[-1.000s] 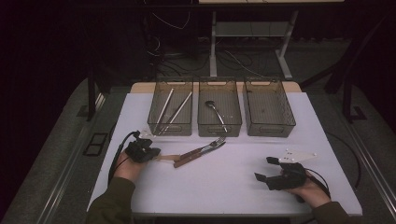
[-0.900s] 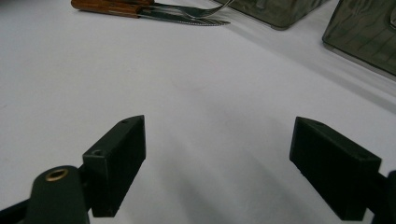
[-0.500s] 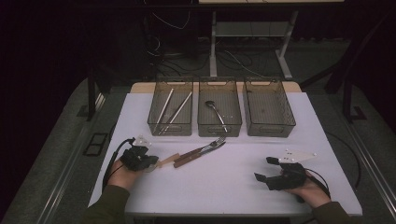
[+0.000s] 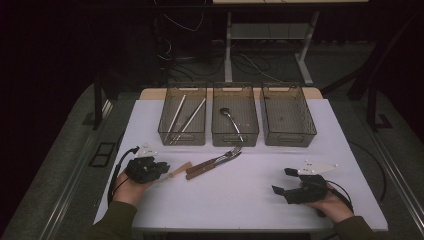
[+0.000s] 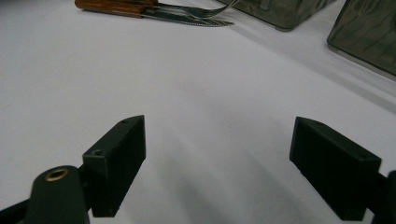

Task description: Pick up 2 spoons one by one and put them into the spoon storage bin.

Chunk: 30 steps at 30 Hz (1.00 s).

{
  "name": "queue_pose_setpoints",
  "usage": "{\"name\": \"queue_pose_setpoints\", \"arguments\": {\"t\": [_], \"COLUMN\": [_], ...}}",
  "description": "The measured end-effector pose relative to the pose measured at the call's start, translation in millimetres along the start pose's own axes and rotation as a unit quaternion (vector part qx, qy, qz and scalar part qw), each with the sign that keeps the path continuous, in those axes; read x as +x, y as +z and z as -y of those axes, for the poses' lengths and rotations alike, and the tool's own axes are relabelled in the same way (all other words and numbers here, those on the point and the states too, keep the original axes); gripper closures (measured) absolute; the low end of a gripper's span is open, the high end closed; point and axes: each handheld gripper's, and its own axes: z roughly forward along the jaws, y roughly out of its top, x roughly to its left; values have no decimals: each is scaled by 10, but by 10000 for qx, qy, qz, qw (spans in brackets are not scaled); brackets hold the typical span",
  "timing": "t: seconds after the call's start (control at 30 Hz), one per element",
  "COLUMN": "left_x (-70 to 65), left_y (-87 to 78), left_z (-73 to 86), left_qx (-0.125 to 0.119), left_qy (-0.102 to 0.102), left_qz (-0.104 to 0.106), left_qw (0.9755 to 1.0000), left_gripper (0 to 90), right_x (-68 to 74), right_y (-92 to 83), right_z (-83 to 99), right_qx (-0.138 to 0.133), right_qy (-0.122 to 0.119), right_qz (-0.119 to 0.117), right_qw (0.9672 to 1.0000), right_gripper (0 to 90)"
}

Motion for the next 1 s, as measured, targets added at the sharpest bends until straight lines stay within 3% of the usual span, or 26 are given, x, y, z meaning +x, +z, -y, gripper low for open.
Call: {"name": "queue_pose_setpoints", "arguments": {"t": [0.17,0.33,0.6,0.77,0.83,1.0], "left_x": [-70,-90,-83,-118,-132,-144], "left_y": [63,199,356,411,413,414], "left_z": [-73,-128,-134,-117,-113,-102], "left_qx": [-226,-114,265,475,449,419], "left_qy": [43,114,266,472,551,589], "left_qz": [286,391,451,506,416,435], "left_qw": [9993,9991,9983,9965,9966,9964], "left_gripper": [621,564,622,648,678,747], "right_x": [5,10,11,13,13,13], "right_y": [9,19,17,15,15,15], "right_z": [-1,-1,-1,-3,-4,-5], "right_qx": [2,9,1,-2,-3,-2], "right_qy": [-14,-4,-23,-31,-36,-36], "right_qz": [-3,-16,-28,-30,-32,-34], "right_qw": [10000,10000,10000,10000,10000,10000], "right_gripper": [185,185,185,185,185,185]}}
